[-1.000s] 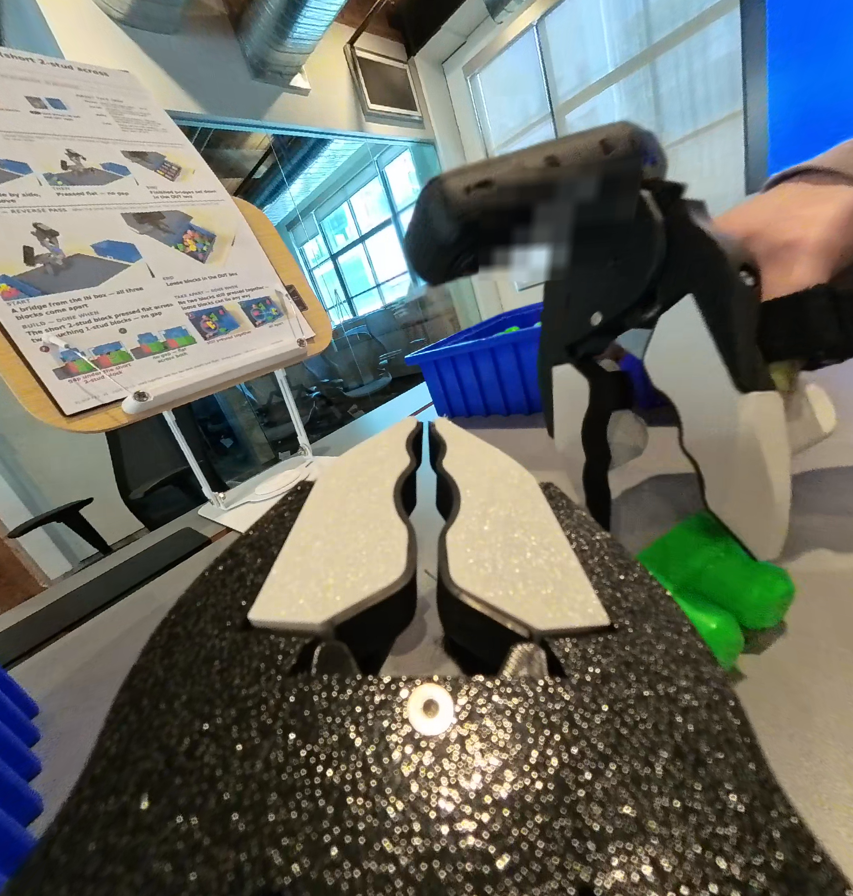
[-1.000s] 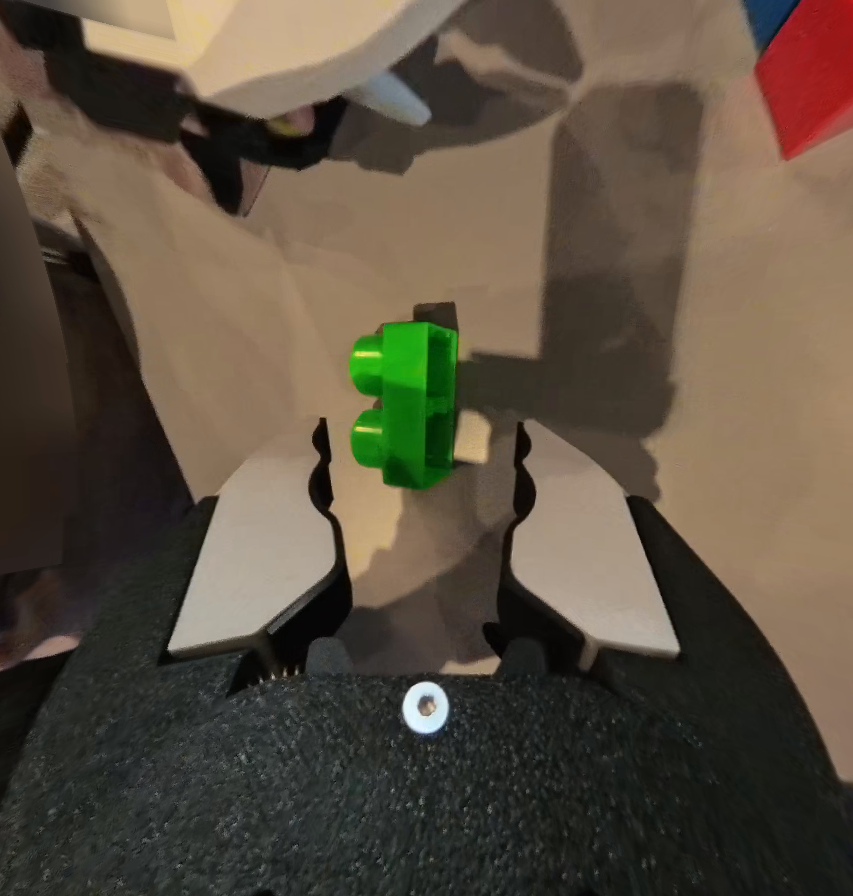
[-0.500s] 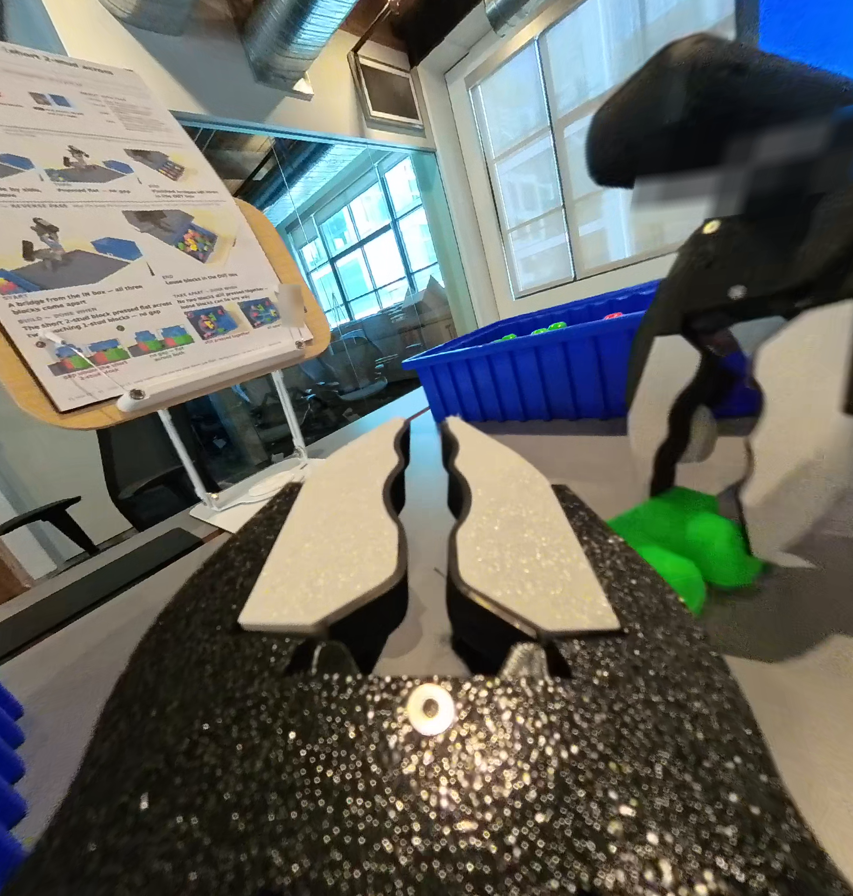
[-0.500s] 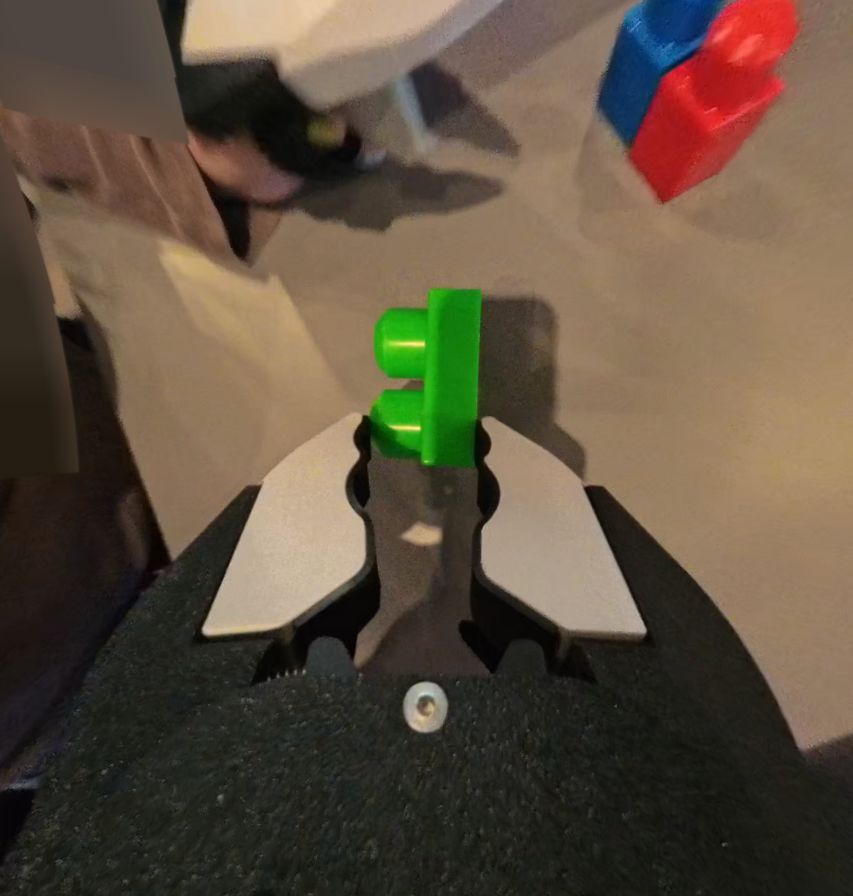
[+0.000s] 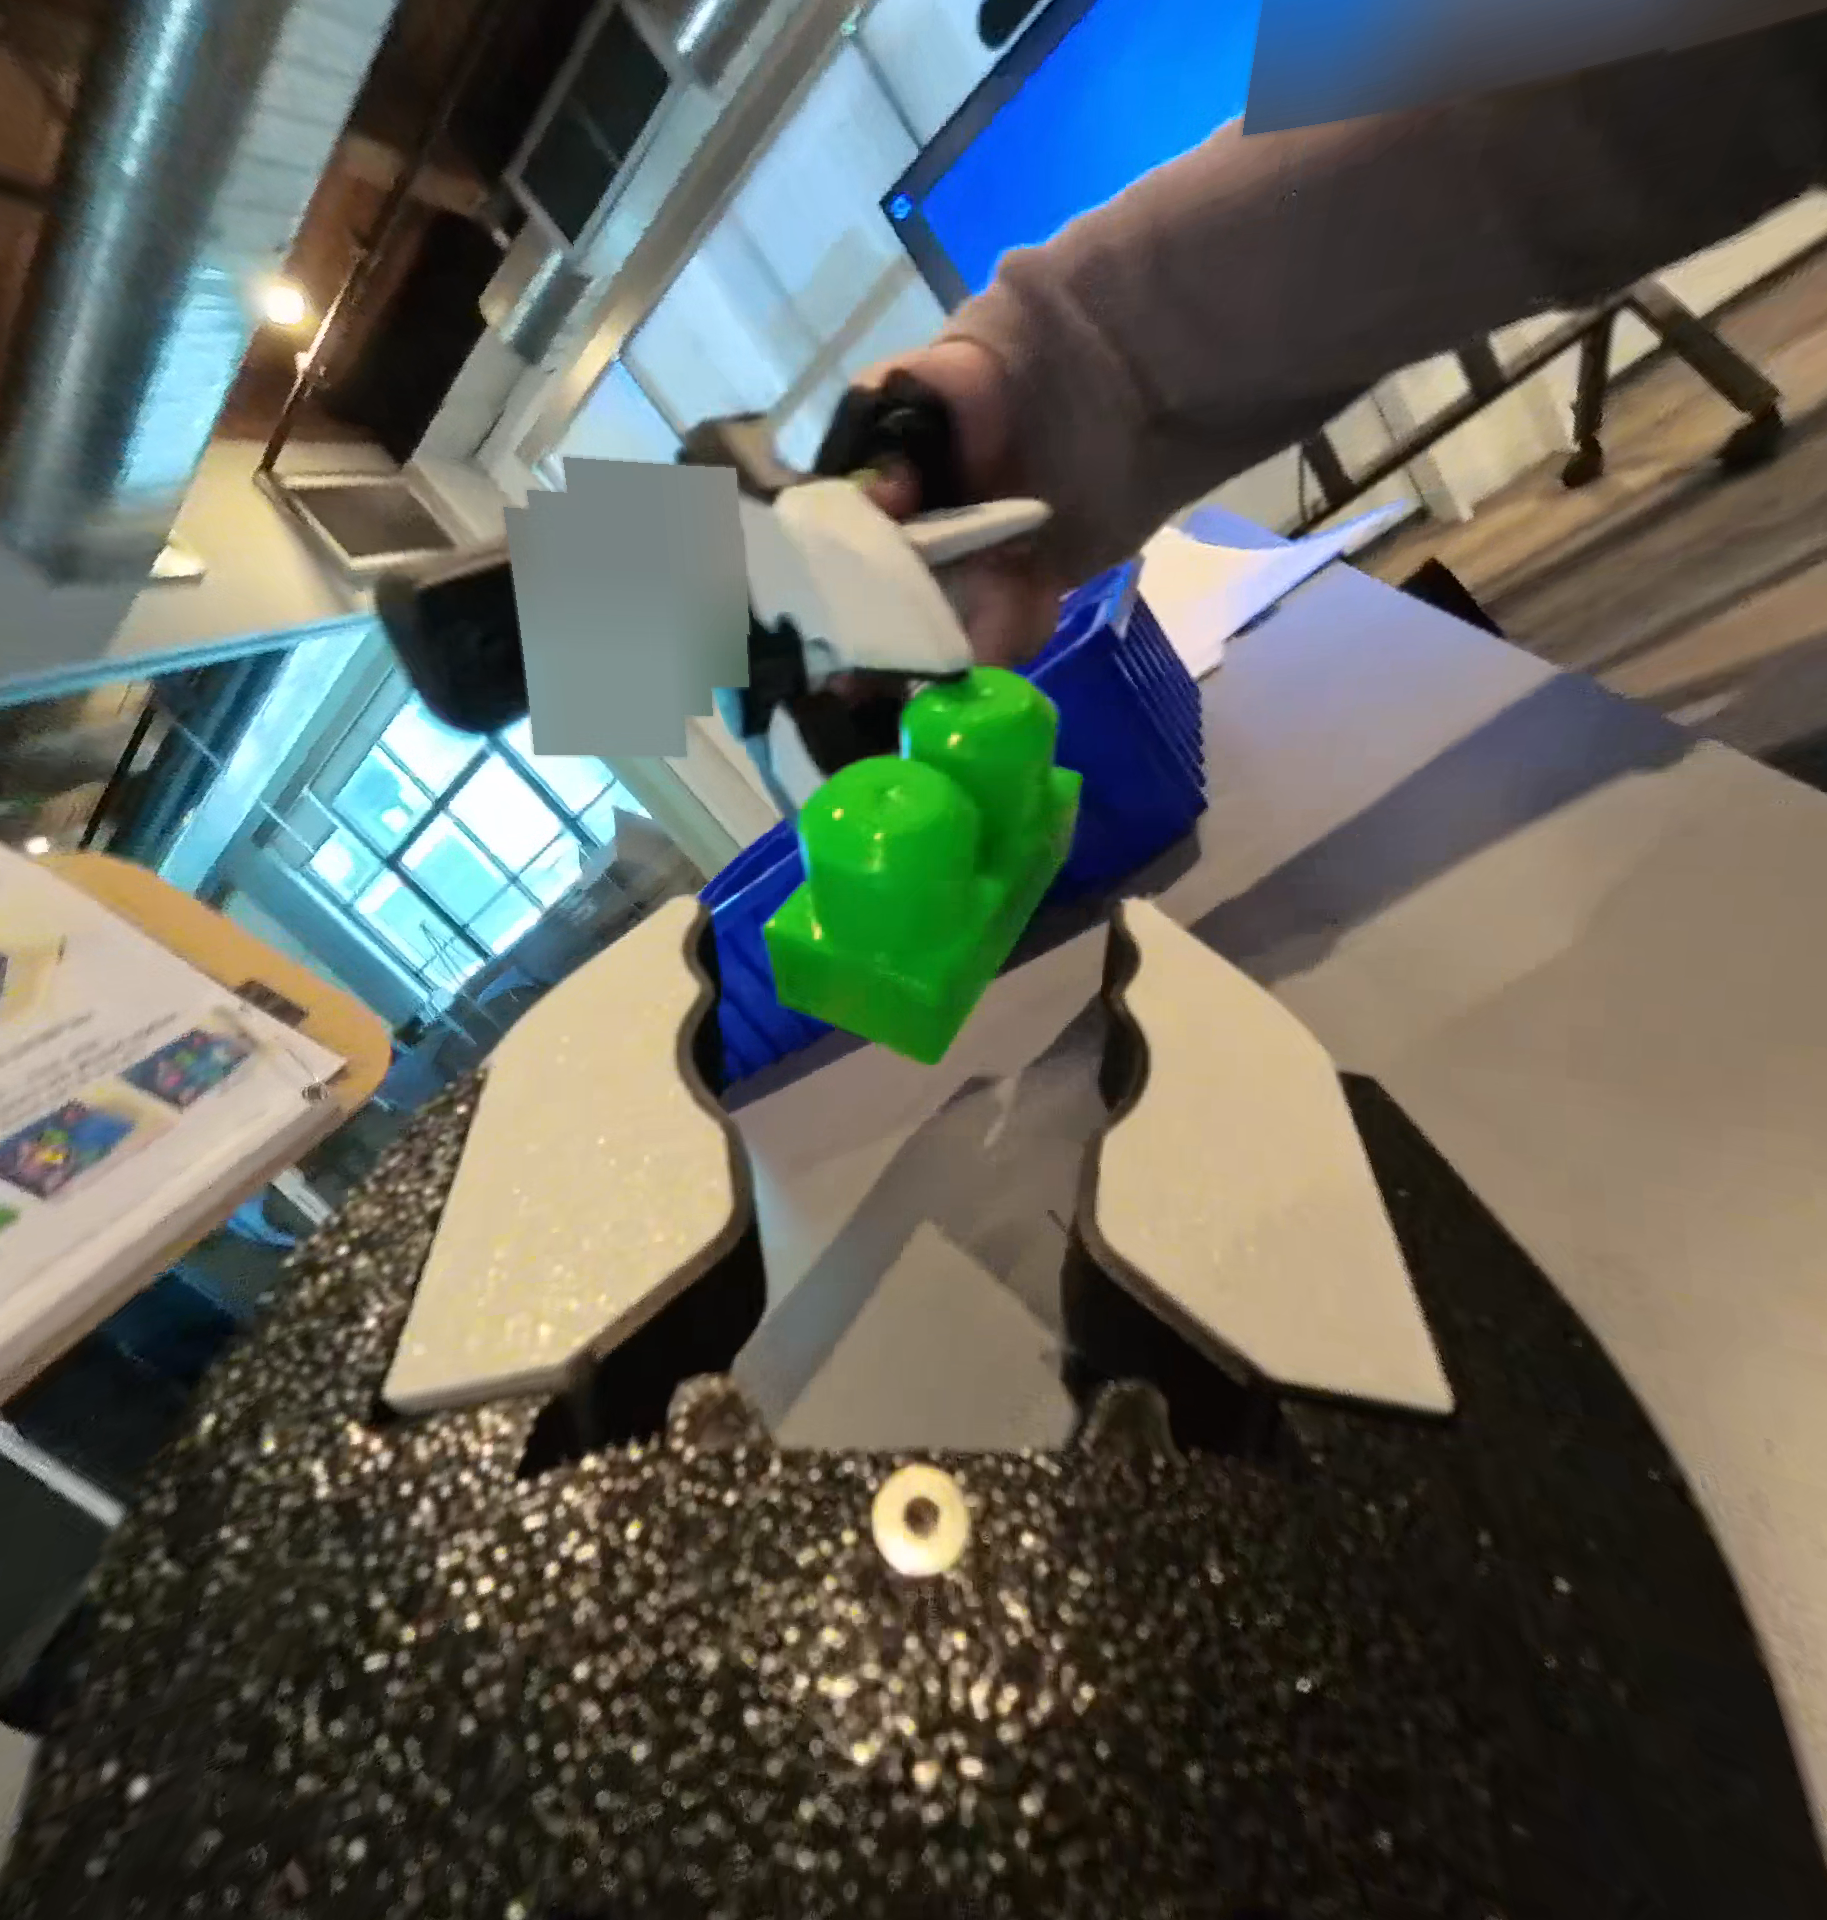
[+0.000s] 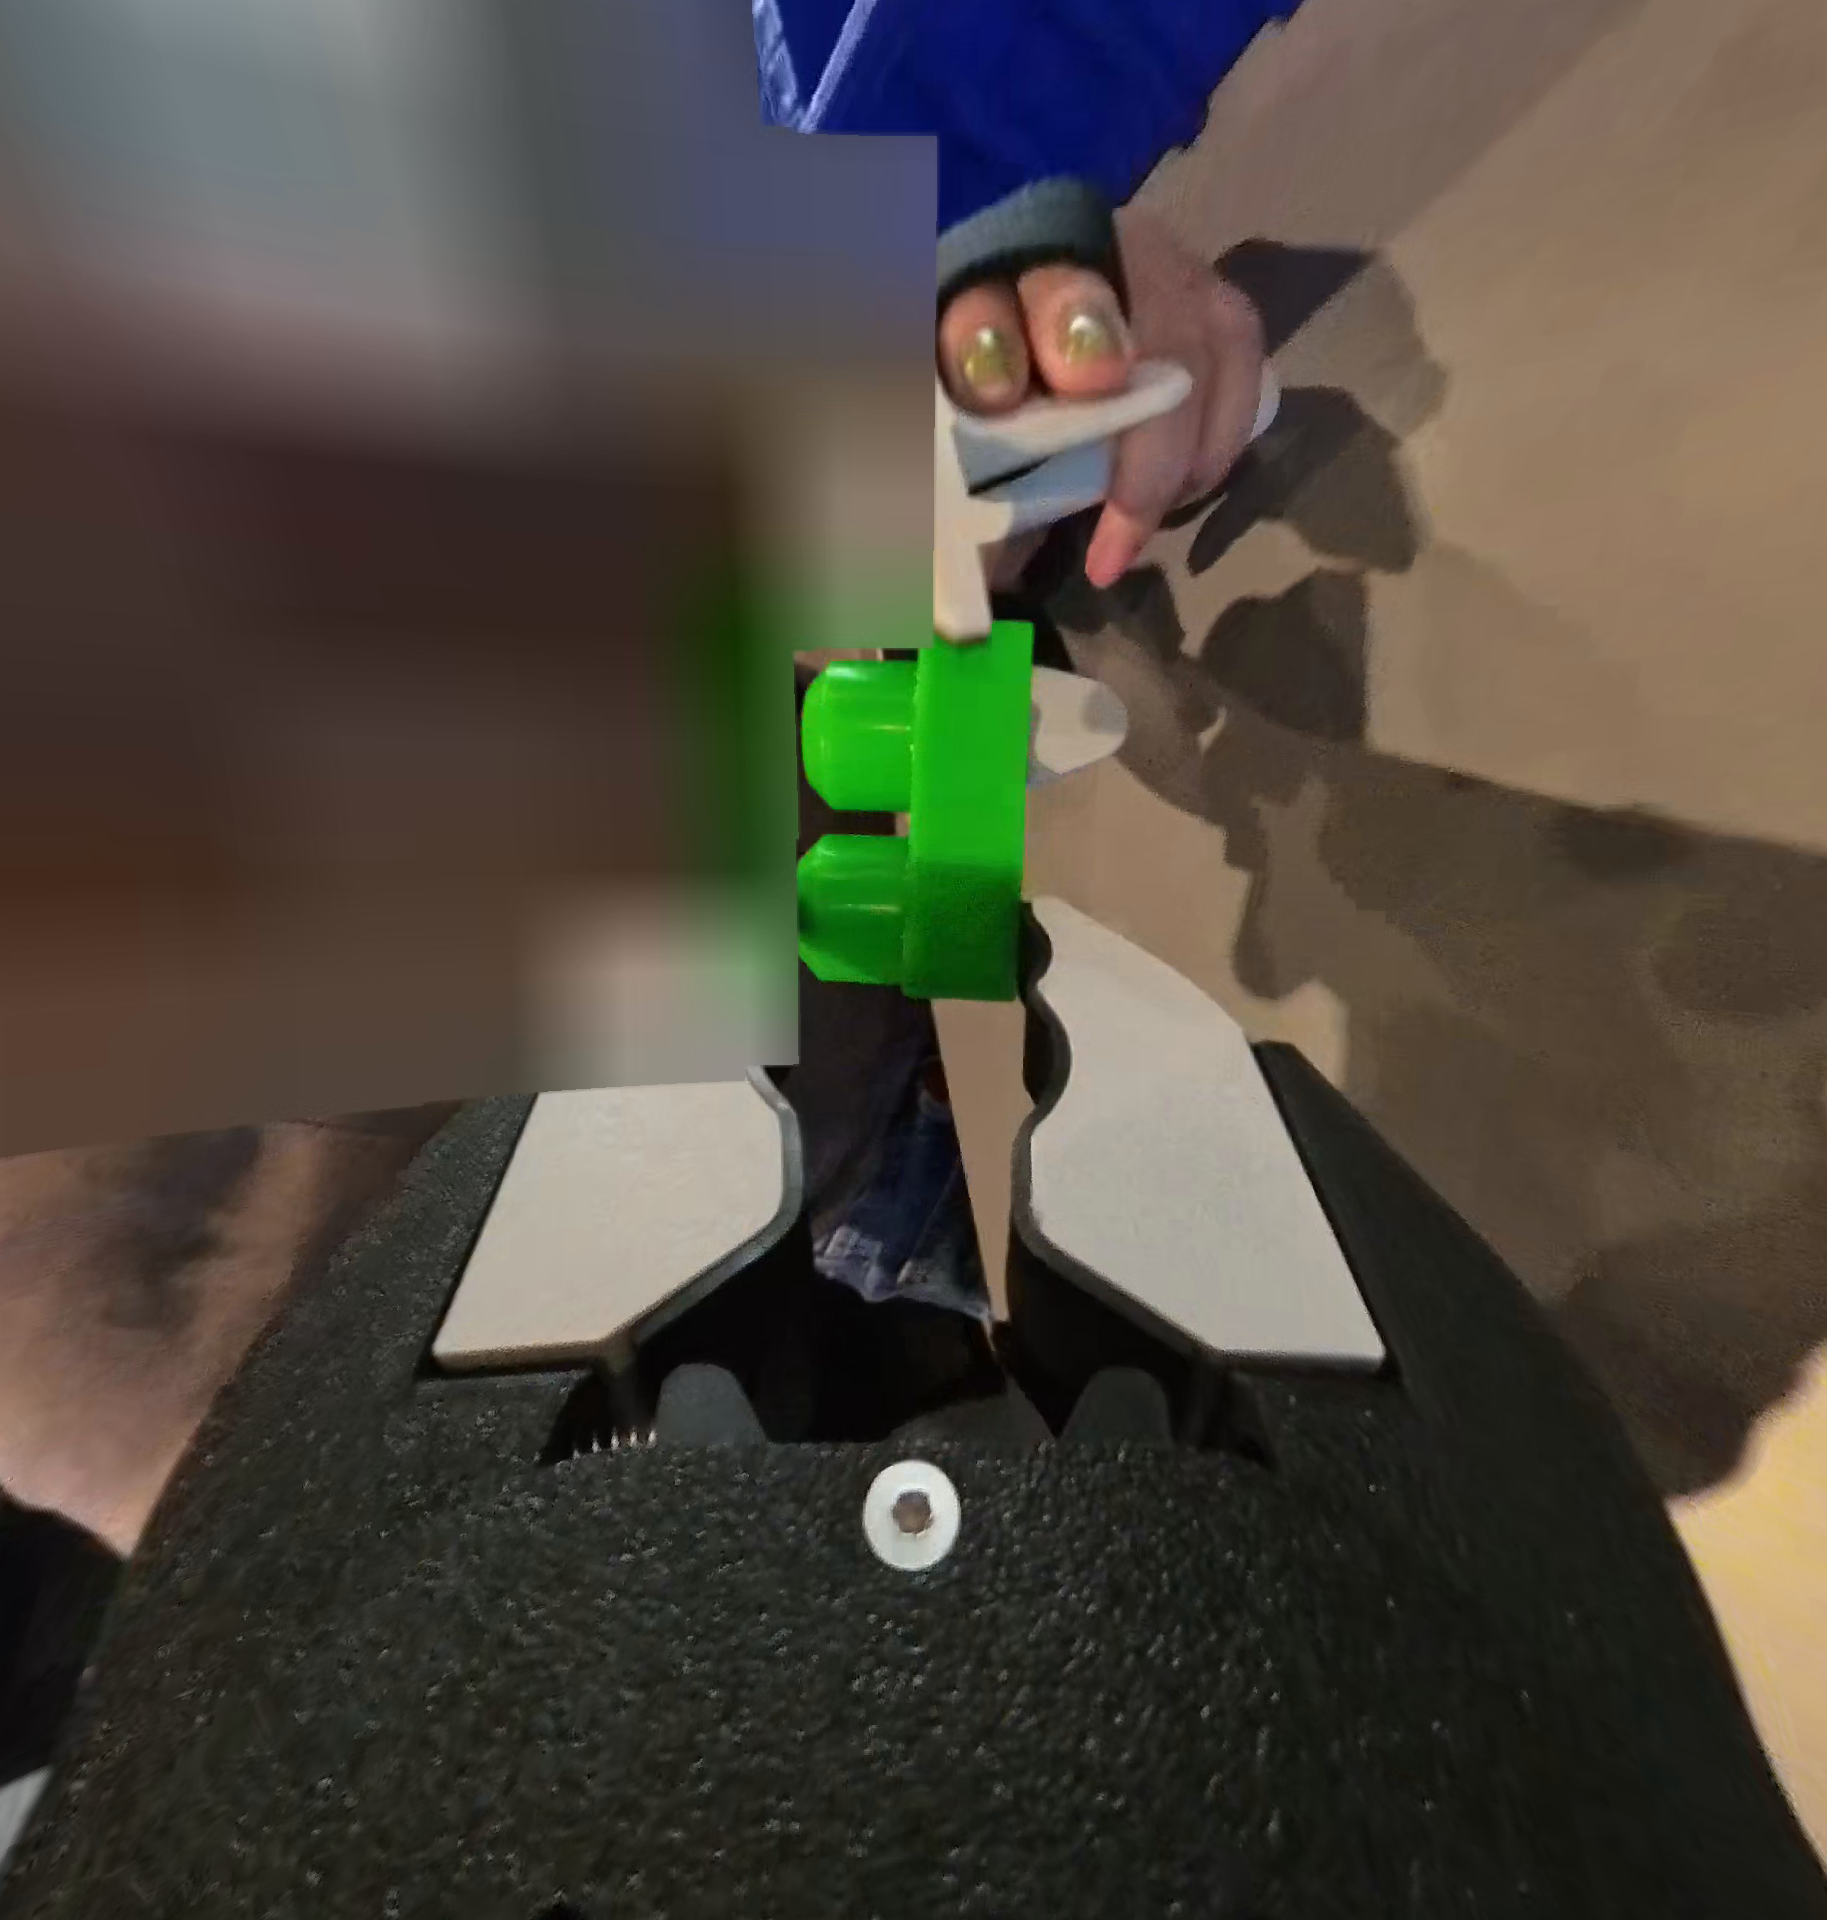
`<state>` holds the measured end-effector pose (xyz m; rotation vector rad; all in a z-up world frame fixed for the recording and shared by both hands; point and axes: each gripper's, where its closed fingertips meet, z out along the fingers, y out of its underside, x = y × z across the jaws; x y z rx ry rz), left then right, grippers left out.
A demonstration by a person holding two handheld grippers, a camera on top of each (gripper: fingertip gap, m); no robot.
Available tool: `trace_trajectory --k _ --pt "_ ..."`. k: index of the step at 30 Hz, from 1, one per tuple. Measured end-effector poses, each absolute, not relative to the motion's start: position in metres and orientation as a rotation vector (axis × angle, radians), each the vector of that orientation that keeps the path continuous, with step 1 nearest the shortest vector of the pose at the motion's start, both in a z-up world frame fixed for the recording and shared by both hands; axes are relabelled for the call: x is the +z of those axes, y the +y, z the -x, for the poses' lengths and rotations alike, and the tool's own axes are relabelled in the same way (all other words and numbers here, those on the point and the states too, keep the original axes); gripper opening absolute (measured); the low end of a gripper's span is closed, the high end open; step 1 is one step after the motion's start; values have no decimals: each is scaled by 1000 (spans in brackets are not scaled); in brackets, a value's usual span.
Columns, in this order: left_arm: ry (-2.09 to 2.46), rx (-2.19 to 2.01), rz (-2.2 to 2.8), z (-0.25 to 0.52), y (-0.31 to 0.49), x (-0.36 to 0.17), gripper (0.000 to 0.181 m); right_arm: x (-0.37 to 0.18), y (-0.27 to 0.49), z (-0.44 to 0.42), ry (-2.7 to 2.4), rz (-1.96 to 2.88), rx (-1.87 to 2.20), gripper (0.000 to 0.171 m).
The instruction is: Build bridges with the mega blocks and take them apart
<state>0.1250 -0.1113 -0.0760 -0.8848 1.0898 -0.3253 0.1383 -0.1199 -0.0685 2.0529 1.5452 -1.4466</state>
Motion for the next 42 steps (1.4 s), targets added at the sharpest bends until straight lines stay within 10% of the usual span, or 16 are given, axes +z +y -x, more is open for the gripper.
trace_trajectory --k 7,13,20,29,35,42 --pt "1099 -291 913 -125 -110 -78 38 -68 -115 -128 1624 -2051 -1438 42" --pt "930 -481 1156 -107 -83 -78 37 -57 -91 -120 2348 -2241 -1264 80" --pt "937 -635 1216 -110 -87 -82 37 -73 -83 -117 2923 -2165 -503 52" --pt "919 -647 1193 -111 -91 -78 37 -72 -88 -114 2933 -2049 -587 32" --pt "716 -590 1155 -89 -69 -63 91 -45 -29 -89 2875 -2230 -890 32" --pt "720 -606 1160 -85 -74 -63 38 -40 25 -52 2736 -2315 -1296 32"
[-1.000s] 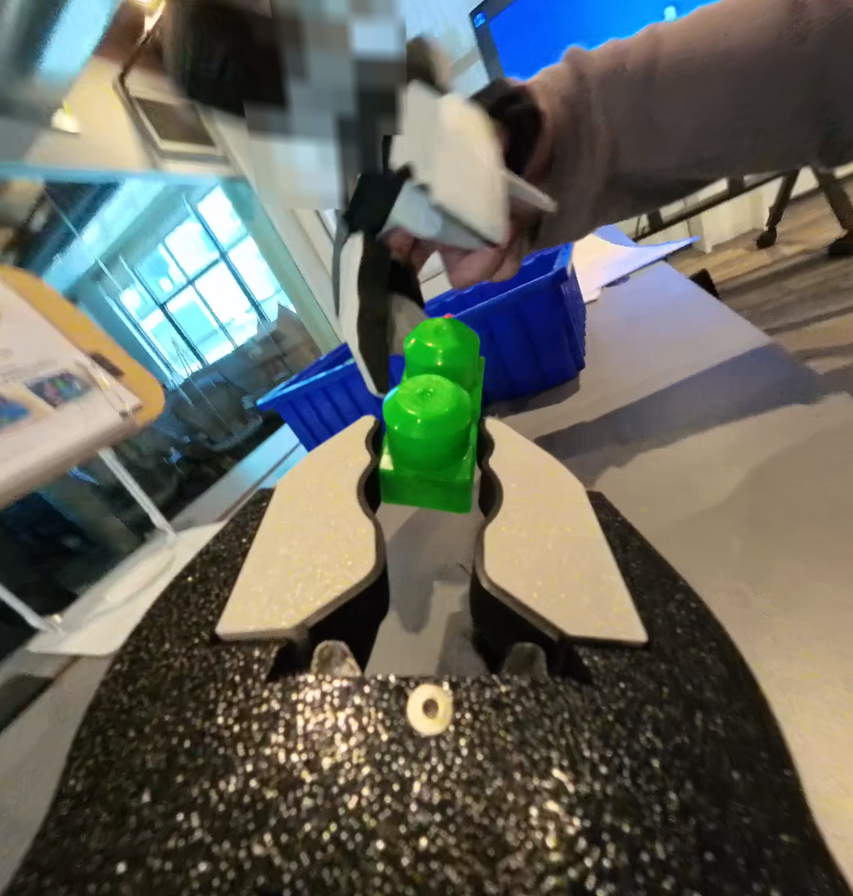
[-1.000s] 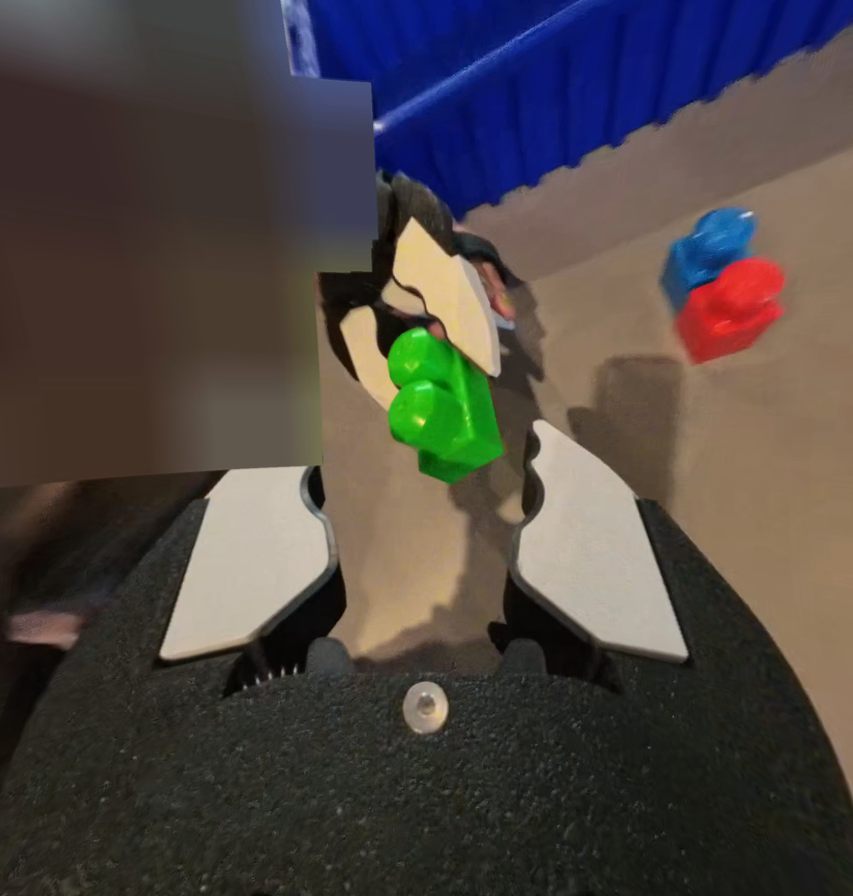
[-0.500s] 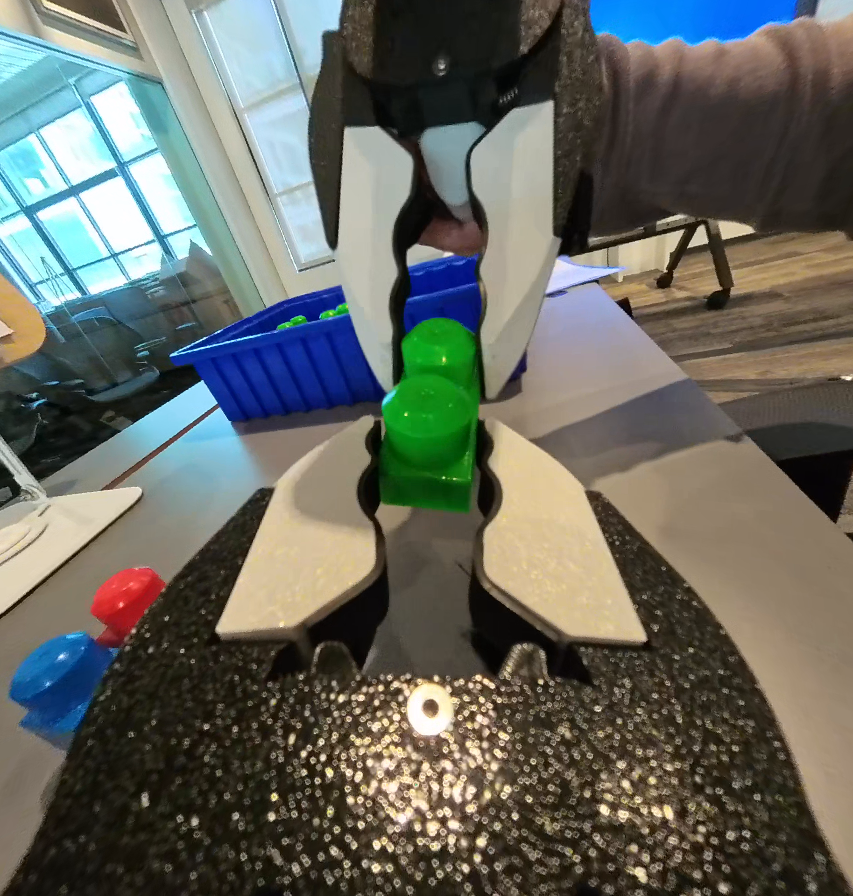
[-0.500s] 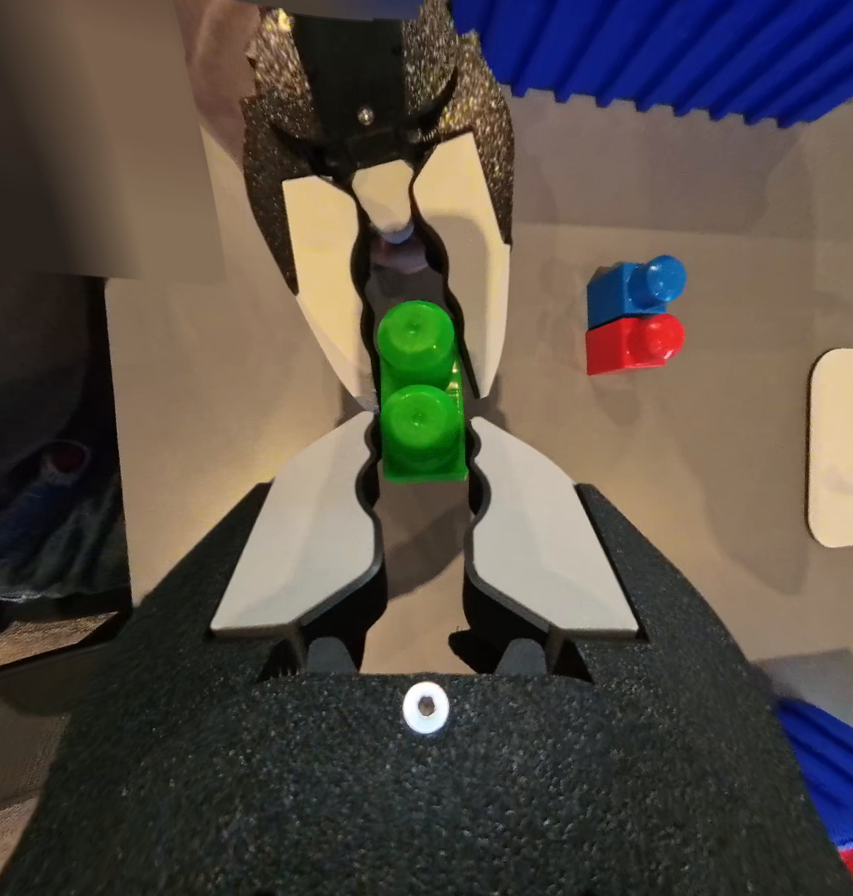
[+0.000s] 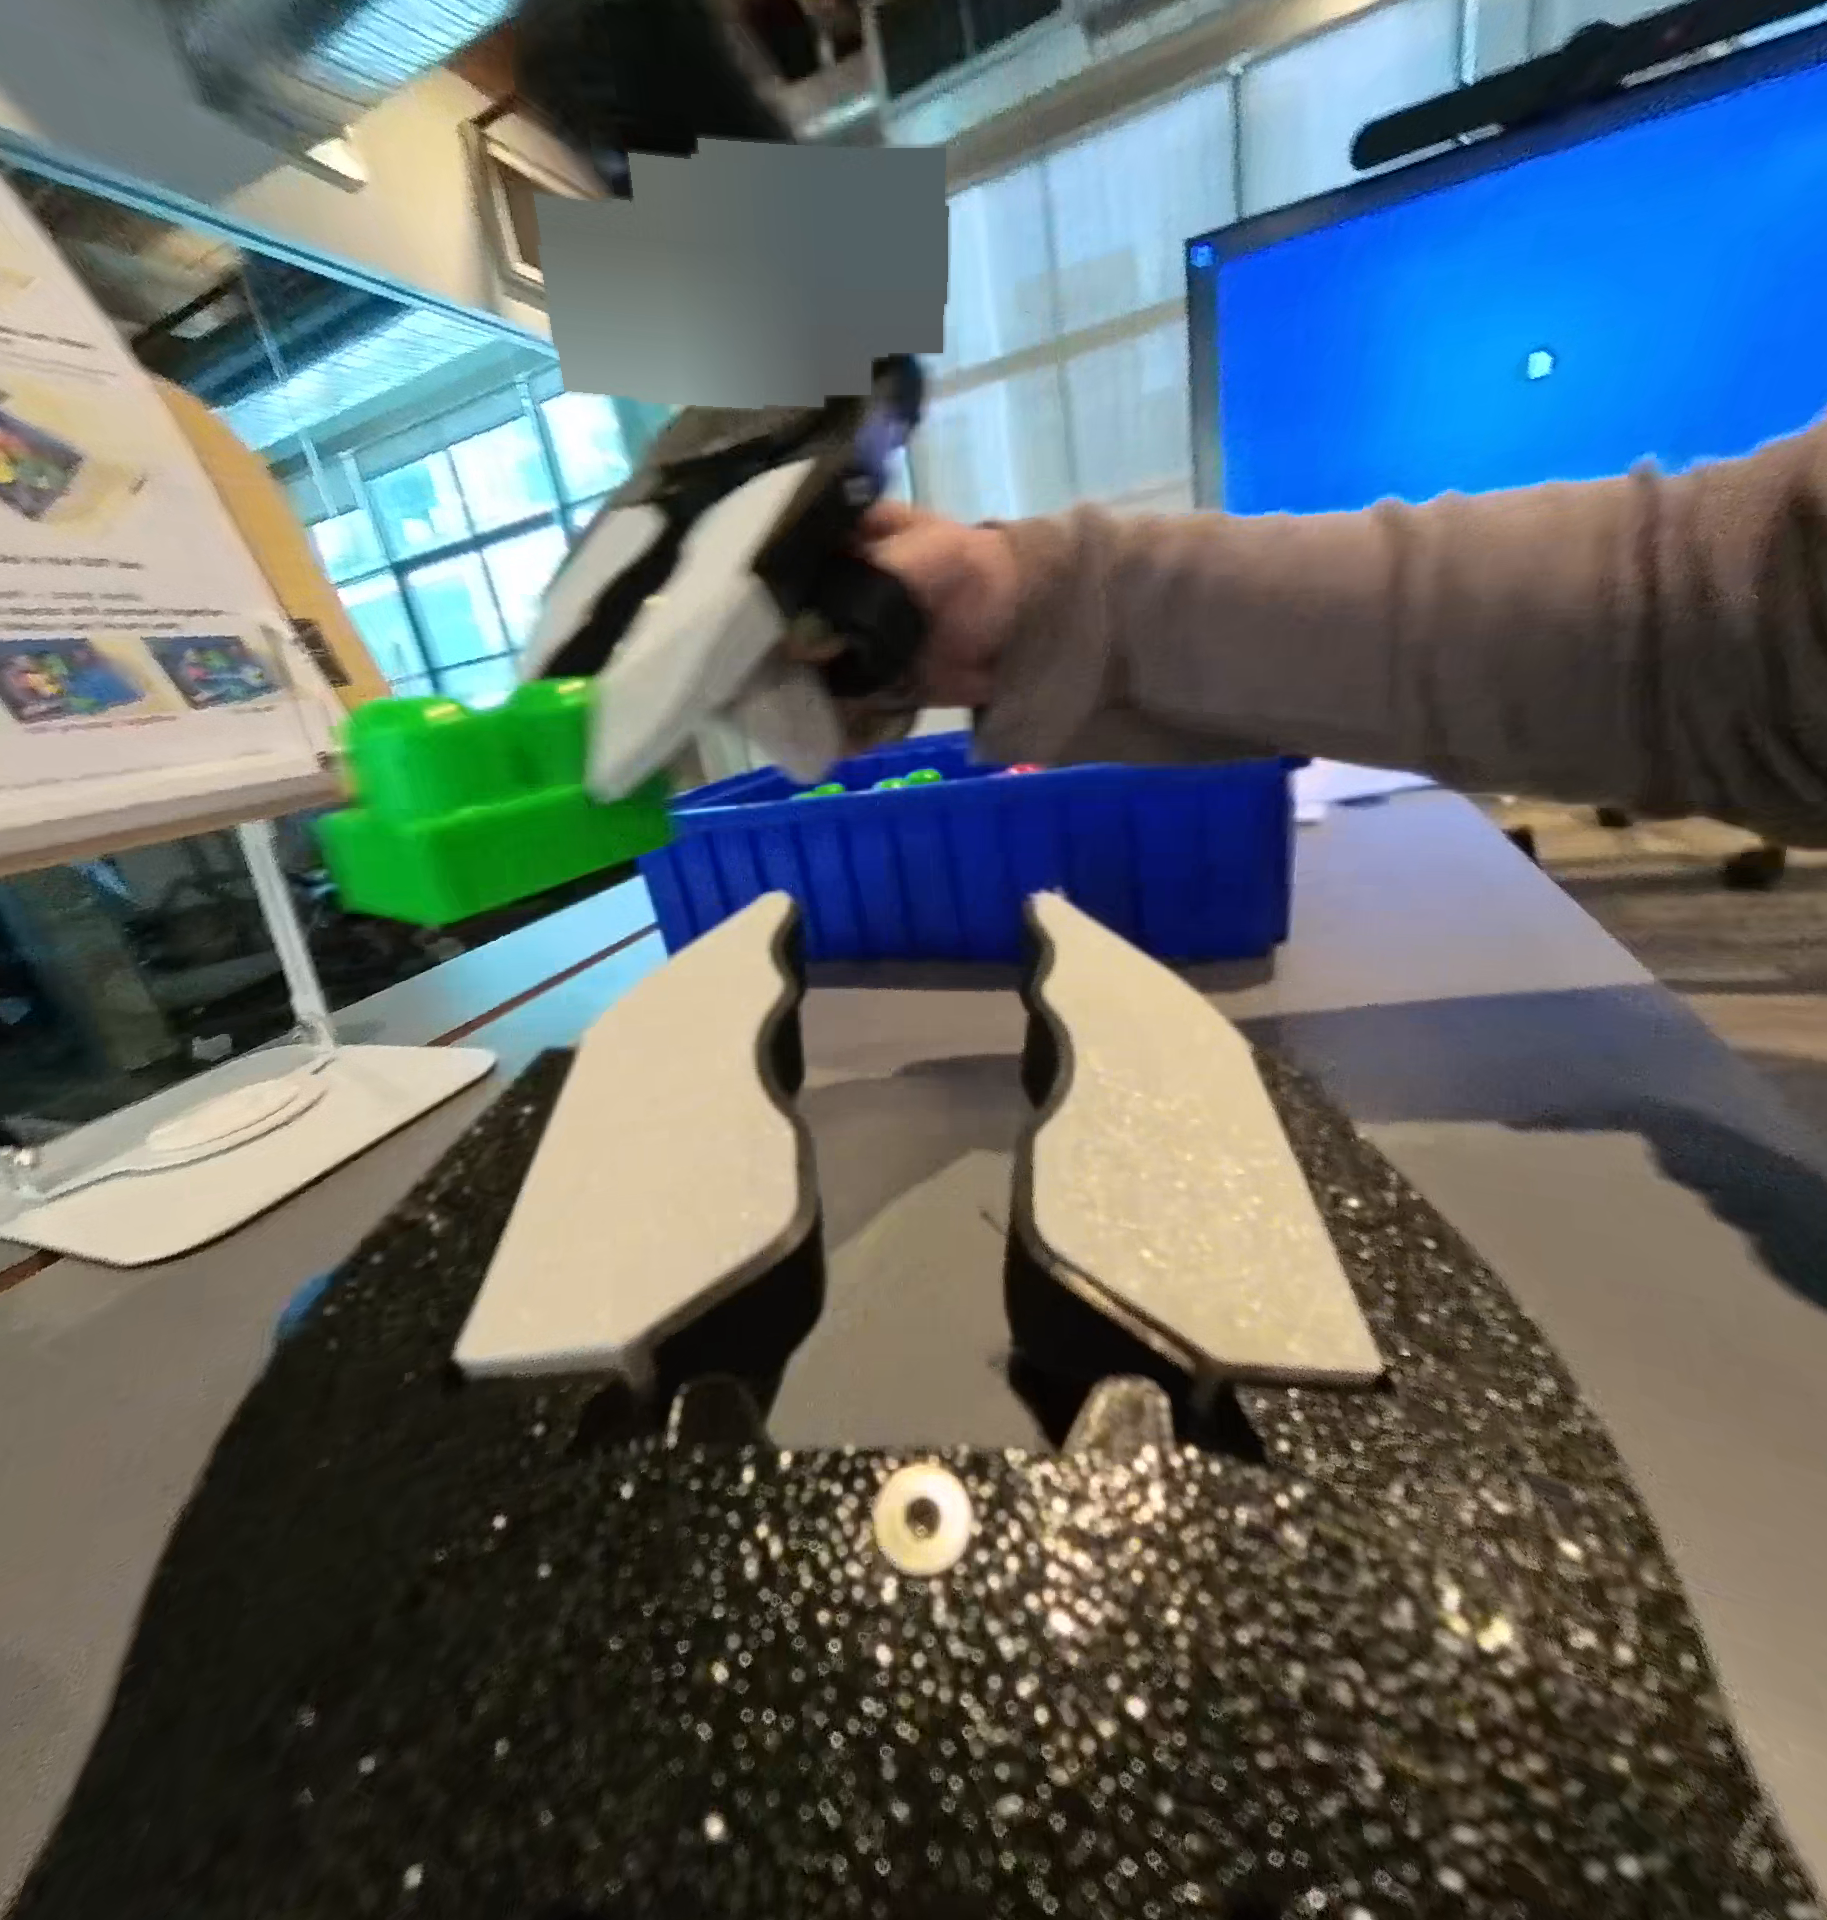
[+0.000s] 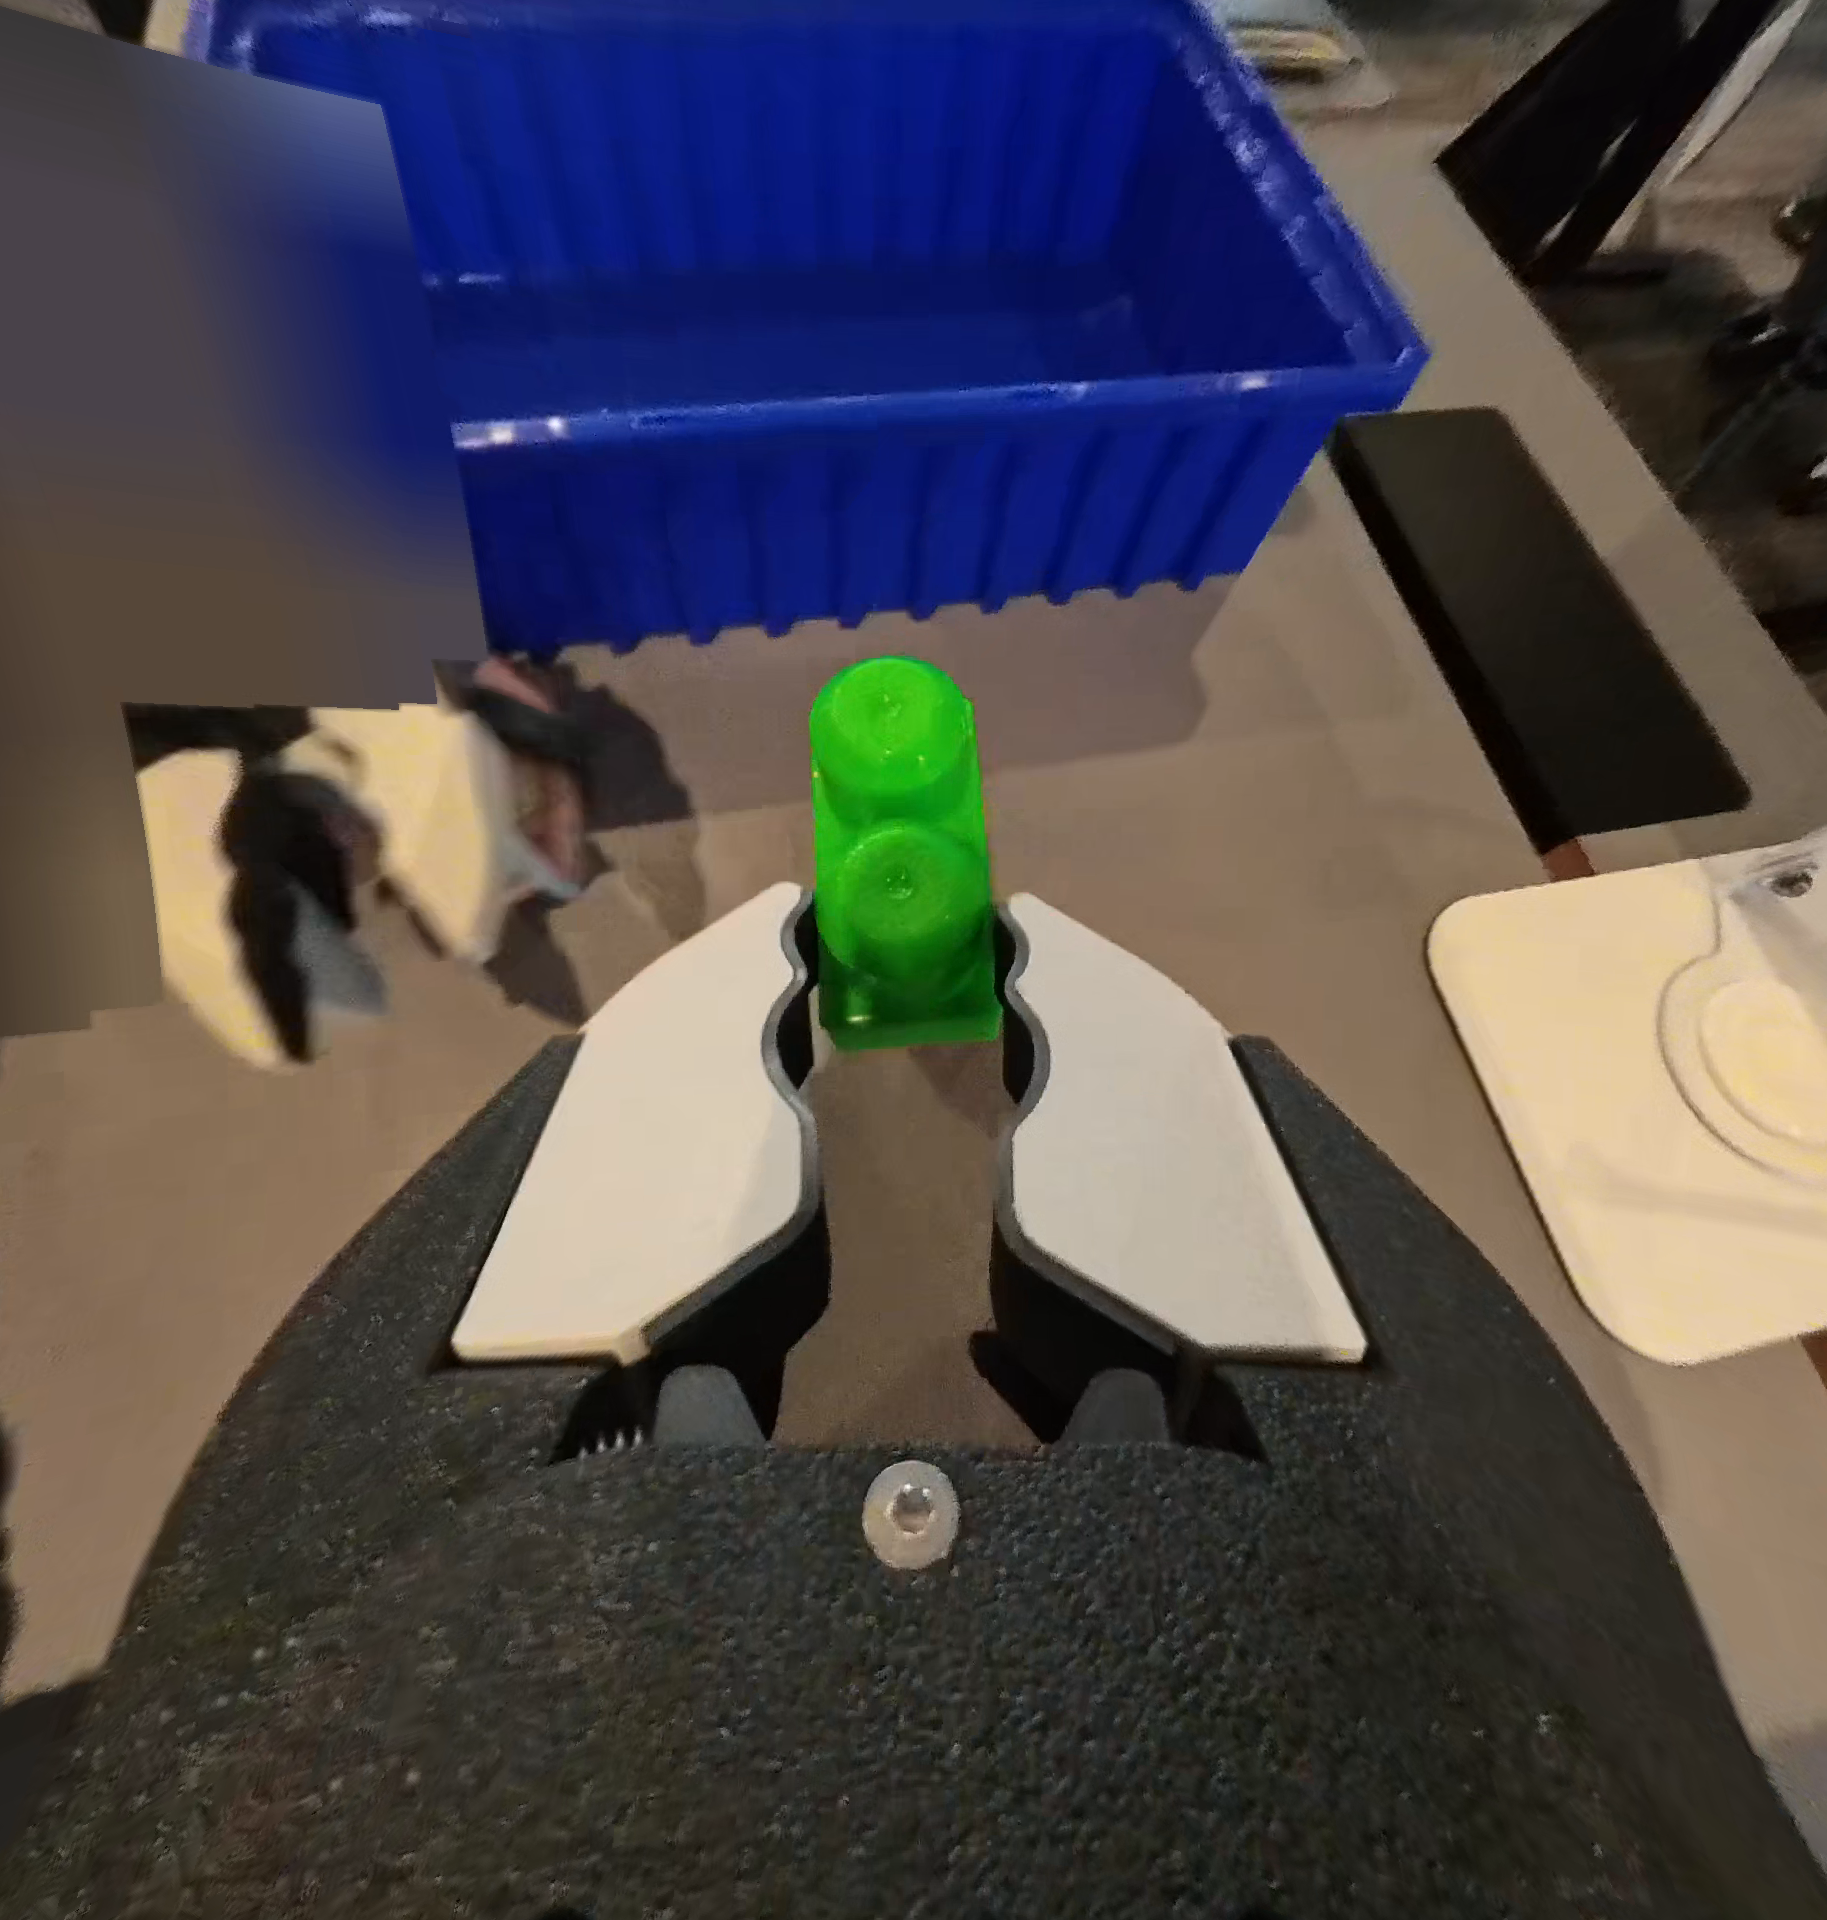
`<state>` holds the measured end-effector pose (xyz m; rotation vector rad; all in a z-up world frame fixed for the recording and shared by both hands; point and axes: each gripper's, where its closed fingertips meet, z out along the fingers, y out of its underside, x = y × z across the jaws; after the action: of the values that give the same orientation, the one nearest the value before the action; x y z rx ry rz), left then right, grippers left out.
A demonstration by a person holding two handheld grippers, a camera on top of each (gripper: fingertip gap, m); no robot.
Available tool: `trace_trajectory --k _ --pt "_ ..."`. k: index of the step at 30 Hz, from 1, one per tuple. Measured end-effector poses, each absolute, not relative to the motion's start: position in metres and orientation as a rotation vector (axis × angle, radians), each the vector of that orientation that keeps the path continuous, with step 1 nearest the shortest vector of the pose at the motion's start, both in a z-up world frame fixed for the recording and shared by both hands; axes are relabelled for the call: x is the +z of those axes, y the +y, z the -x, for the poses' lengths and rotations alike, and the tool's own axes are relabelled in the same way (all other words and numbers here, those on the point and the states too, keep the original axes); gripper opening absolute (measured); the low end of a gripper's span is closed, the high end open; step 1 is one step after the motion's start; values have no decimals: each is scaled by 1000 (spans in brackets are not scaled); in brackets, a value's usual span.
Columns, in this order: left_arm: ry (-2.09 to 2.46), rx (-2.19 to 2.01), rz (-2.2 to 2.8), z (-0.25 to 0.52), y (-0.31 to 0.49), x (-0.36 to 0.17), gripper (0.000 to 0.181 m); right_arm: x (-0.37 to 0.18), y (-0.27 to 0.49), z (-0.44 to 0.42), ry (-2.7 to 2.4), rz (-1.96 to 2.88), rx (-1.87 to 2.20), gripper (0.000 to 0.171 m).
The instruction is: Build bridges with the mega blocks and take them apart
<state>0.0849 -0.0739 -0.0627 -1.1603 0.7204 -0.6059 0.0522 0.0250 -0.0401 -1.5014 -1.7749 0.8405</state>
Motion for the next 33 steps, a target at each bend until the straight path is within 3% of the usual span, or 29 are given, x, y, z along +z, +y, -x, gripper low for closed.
trace_trajectory --k 12,28,32,33 --pt "904 -414 1113 -103 -84 -78 0 -102 39 -8 -1941 1462 980 32" --pt "991 -349 1096 -113 -89 -86 0 -125 40 -13 -1958 1514 897 33" --pt "977 -359 1101 -111 -88 -85 0 -100 29 -6 -1888 1547 1114 59" --pt "975 -361 1102 -111 -88 -85 0 -98 30 -4 -1895 1545 1100 57"
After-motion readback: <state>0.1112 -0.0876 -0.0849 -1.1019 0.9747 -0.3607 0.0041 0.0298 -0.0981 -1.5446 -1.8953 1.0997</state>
